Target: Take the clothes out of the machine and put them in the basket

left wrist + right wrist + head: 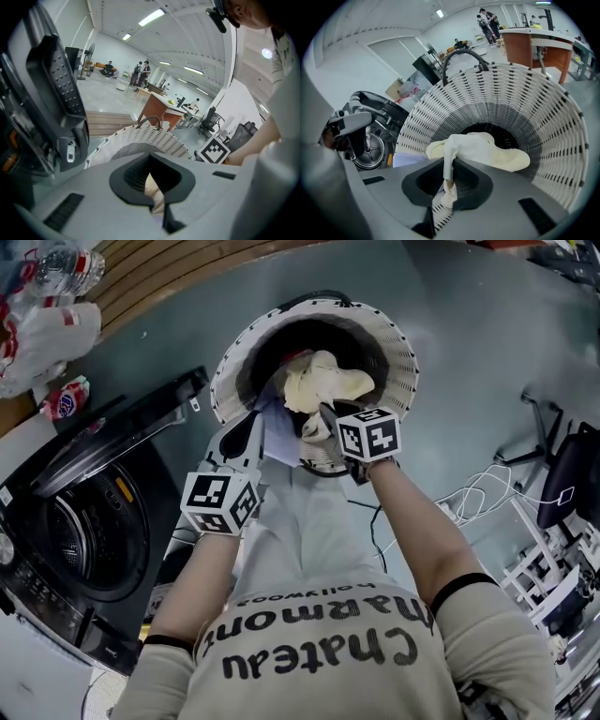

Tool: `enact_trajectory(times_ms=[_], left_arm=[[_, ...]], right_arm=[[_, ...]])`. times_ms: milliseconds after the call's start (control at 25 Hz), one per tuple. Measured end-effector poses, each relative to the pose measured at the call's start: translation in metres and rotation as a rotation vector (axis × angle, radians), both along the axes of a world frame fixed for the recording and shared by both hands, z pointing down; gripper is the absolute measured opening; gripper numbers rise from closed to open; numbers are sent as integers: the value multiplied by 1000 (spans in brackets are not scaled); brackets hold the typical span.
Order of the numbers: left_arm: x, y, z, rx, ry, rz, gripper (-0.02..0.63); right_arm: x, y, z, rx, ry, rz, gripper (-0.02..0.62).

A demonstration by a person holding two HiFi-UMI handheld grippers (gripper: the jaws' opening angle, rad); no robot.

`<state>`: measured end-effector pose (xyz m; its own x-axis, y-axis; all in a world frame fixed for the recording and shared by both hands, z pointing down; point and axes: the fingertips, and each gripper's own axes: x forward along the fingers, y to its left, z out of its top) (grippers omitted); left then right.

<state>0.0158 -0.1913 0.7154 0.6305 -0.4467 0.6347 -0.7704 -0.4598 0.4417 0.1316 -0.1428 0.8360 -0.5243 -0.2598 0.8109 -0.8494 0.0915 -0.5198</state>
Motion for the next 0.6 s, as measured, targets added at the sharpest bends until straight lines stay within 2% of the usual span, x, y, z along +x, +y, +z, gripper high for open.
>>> enact_trajectory(times_ms=[480,600], left_arm=[[-11,-9,37,7,37,35,8],[-14,-7,45,9,42,46,8]], right_arm=[[-22,-1,61,-47,-5,-60,57],[-24,2,74,-64,-2,-44,58]])
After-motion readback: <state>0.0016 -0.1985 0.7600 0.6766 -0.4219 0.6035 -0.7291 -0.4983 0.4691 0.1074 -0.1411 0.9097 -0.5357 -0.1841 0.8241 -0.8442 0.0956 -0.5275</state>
